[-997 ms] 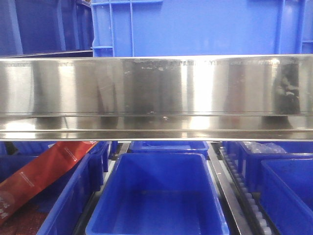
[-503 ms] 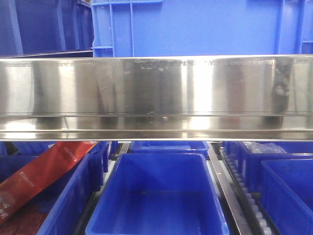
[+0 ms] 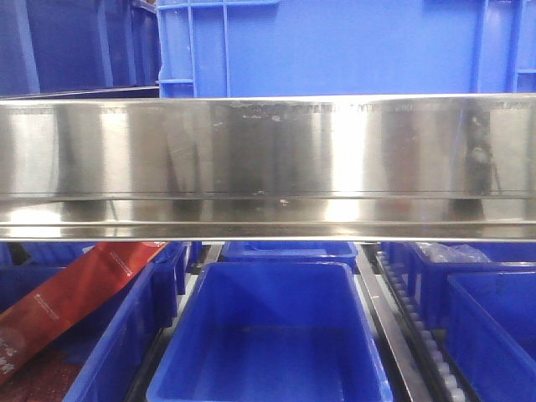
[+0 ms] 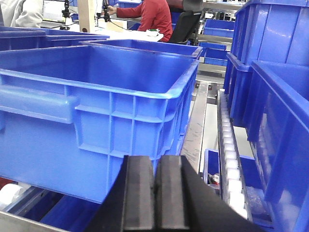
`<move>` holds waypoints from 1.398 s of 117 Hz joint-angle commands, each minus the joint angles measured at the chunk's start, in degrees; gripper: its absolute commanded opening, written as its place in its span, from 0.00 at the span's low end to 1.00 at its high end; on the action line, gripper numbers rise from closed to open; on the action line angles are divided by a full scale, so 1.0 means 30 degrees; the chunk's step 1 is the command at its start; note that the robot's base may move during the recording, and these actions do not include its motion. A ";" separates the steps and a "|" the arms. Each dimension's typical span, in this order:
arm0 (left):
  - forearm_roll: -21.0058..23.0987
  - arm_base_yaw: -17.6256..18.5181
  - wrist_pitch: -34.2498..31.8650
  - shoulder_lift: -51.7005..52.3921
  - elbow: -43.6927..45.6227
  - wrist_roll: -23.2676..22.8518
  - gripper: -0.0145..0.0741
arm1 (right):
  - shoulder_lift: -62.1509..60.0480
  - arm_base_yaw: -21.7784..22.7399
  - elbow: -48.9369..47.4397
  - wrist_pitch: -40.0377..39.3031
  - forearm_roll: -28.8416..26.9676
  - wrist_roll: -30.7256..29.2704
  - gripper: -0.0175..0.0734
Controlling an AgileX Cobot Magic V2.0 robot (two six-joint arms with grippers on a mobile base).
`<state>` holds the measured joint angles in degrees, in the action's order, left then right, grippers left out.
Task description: Place cylindrical capacitor in blue bin on shelf
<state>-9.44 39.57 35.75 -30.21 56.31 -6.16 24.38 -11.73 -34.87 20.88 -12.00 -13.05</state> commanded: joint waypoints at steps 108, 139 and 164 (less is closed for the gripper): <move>0.2383 -1.1163 -0.9098 0.8435 -1.4591 0.1049 0.04 | -0.0118 0.0106 0.0030 -0.0608 0.0071 0.0018 0.01; 0.2642 -1.2385 -1.1675 1.0069 -1.8769 0.1049 0.04 | -0.0118 0.0106 0.0030 -0.0611 0.0071 0.0018 0.01; 0.2603 -1.2385 -1.1431 1.0069 -1.8769 0.1049 0.04 | -0.0118 0.0106 0.0030 -0.0611 0.0071 0.0018 0.01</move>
<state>-1.94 2.62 3.45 -0.40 -0.01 -3.16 24.32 -11.73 -34.87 20.41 -12.00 -13.05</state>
